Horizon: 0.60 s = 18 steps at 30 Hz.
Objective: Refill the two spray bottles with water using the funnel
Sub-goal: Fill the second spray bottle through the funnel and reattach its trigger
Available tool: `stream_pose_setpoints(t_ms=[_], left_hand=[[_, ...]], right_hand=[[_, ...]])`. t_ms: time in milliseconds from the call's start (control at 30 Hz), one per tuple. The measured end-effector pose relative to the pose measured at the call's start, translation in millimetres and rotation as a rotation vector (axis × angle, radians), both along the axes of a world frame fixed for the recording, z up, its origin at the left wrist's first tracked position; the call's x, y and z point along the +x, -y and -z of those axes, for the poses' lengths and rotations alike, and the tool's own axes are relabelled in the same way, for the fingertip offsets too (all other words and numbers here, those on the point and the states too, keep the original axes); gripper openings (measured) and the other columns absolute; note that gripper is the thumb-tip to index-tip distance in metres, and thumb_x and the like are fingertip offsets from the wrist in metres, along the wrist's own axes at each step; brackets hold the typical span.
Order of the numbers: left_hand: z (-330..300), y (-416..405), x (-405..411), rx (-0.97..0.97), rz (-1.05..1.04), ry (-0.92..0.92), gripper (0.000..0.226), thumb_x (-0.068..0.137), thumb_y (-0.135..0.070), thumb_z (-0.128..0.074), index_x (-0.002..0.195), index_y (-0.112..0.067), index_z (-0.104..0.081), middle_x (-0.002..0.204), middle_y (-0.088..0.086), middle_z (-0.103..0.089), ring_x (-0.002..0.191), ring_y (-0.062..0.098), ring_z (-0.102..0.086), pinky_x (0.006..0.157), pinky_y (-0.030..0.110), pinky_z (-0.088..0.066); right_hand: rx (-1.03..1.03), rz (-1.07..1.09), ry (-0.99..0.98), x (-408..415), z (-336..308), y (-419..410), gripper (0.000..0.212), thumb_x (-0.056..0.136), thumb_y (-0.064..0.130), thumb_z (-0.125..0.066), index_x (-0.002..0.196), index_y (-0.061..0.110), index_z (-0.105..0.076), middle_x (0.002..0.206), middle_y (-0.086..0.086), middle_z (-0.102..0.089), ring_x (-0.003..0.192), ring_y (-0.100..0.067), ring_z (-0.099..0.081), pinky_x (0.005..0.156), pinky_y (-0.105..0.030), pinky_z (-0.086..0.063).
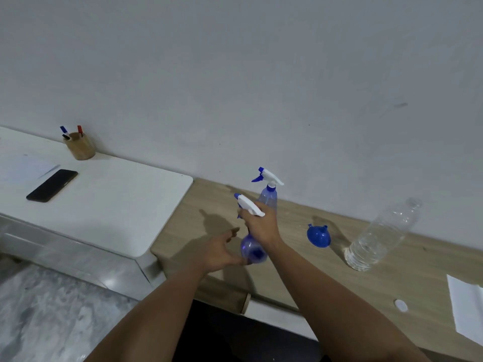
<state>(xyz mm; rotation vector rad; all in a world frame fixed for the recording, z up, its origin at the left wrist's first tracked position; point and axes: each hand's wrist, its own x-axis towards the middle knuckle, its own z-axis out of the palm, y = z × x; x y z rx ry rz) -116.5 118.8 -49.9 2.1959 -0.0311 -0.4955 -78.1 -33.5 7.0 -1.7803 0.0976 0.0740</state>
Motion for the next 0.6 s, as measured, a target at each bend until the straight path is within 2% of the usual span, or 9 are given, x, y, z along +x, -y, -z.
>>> stream_pose_setpoints(t_ms=[67, 133, 200, 267, 333, 433, 467, 533, 600], left_hand=[[-3.7, 3.8, 16.3, -0.155, -0.034, 0.033, 0.102, 0.058, -0.053, -0.092, 0.145, -0.033, -0.042, 0.137, -0.019, -0.055, 0.127, 0.005, -0.054, 0.102, 0.027, -0.046], [-1.5, 2.5, 35.0, -0.232, -0.059, 0.074, 0.092, 0.058, -0.049, -0.093, 0.138, -0.032, -0.051, 0.123, -0.016, -0.067, 0.113, 0.003, -0.064, 0.1, 0.031, -0.053], [1.3, -1.6, 55.3, -0.232, -0.1, 0.121, 0.085, 0.058, -0.051, -0.094, 0.132, -0.032, -0.056, 0.114, -0.019, -0.069, 0.106, 0.0, -0.066, 0.091, 0.02, -0.055], [-2.9, -6.7, 72.9, -0.239, -0.138, 0.183, 0.081, 0.058, -0.05, -0.093, 0.128, -0.033, -0.057, 0.111, -0.024, -0.067, 0.104, -0.007, -0.064, 0.085, 0.01, -0.052], [-6.5, -12.0, 90.6, -0.273, -0.185, 0.216, 0.079, 0.059, -0.048, -0.093, 0.127, -0.033, -0.057, 0.112, -0.022, -0.068, 0.102, -0.006, -0.064, 0.087, 0.016, -0.053], [0.0, -21.6, 118.6, -0.266, -0.225, 0.251, 0.066, 0.064, -0.043, -0.092, 0.121, -0.033, -0.059, 0.107, -0.02, -0.07, 0.099, -0.008, -0.065, 0.086, 0.02, -0.053], [6.2, -24.8, 127.2, -0.236, -0.203, 0.265, 0.065, 0.067, -0.045, -0.089, 0.123, -0.031, -0.06, 0.109, -0.017, -0.07, 0.102, -0.004, -0.065, 0.09, 0.024, -0.054], [24.7, -28.3, 140.4, -0.267, -0.178, 0.238, 0.07, 0.07, -0.044, -0.085, 0.131, -0.023, -0.057, 0.119, -0.002, -0.069, 0.111, 0.016, -0.066, 0.098, 0.045, -0.054], [45.7, -32.8, 152.9, -0.064, -0.196, 0.269, 0.072, 0.064, -0.052, -0.078, 0.128, -0.03, -0.053, 0.113, -0.003, -0.068, 0.103, 0.021, -0.067, 0.09, 0.049, -0.056]], right_hand=[[0.04, -0.008, 0.047, 12.6, -12.7, -9.7, 0.001, 0.089, 0.018, -0.076, 0.089, 0.018, -0.077, 0.08, -0.016, -0.072, 0.068, -0.02, -0.056, 0.066, -0.036, -0.046], [0.071, -0.01, 0.086, 24.7, -23.9, -19.0, 0.003, 0.091, 0.018, -0.078, 0.088, 0.018, -0.078, 0.086, -0.019, -0.073, 0.071, -0.021, -0.058, 0.068, -0.035, -0.048], [0.063, -0.007, 0.109, 39.1, -31.3, -26.4, 0.005, 0.091, 0.021, -0.08, 0.095, 0.019, -0.078, 0.085, -0.009, -0.076, 0.071, -0.015, -0.06, 0.067, -0.029, -0.049], [0.021, 0.005, 0.127, 54.9, -33.9, -32.1, 0.019, 0.087, 0.026, -0.085, 0.103, 0.022, -0.076, 0.086, 0.005, -0.076, 0.074, -0.008, -0.065, 0.068, -0.021, -0.052], [-0.066, 0.036, 0.147, 70.5, -29.8, -35.6, 0.031, 0.081, 0.03, -0.09, 0.106, 0.023, -0.072, 0.09, 0.012, -0.075, 0.081, -0.003, -0.07, 0.074, -0.018, -0.055], [-0.22, 0.048, 0.119, 92.0, -12.8, -35.5, 0.032, 0.081, 0.031, -0.088, 0.105, 0.022, -0.07, 0.095, 0.014, -0.074, 0.09, 0.0, -0.069, 0.079, -0.015, -0.052], [-0.256, 0.042, 0.096, 97.8, -5.6, -35.0, 0.031, 0.083, 0.031, -0.086, 0.108, 0.02, -0.07, 0.098, 0.013, -0.073, 0.092, -0.001, -0.068, 0.079, -0.012, -0.049], [-0.304, 0.023, 0.064, 109.7, 12.2, -35.3, 0.035, 0.087, 0.03, -0.083, 0.117, 0.016, -0.072, 0.105, 0.01, -0.074, 0.097, -0.004, -0.067, 0.08, -0.008, -0.046], [-0.312, 0.015, 0.055, 122.2, 32.9, -38.3, 0.037, 0.089, 0.025, -0.082, 0.123, 0.014, -0.072, 0.109, 0.005, -0.075, 0.101, -0.009, -0.069, 0.089, -0.018, -0.052]])
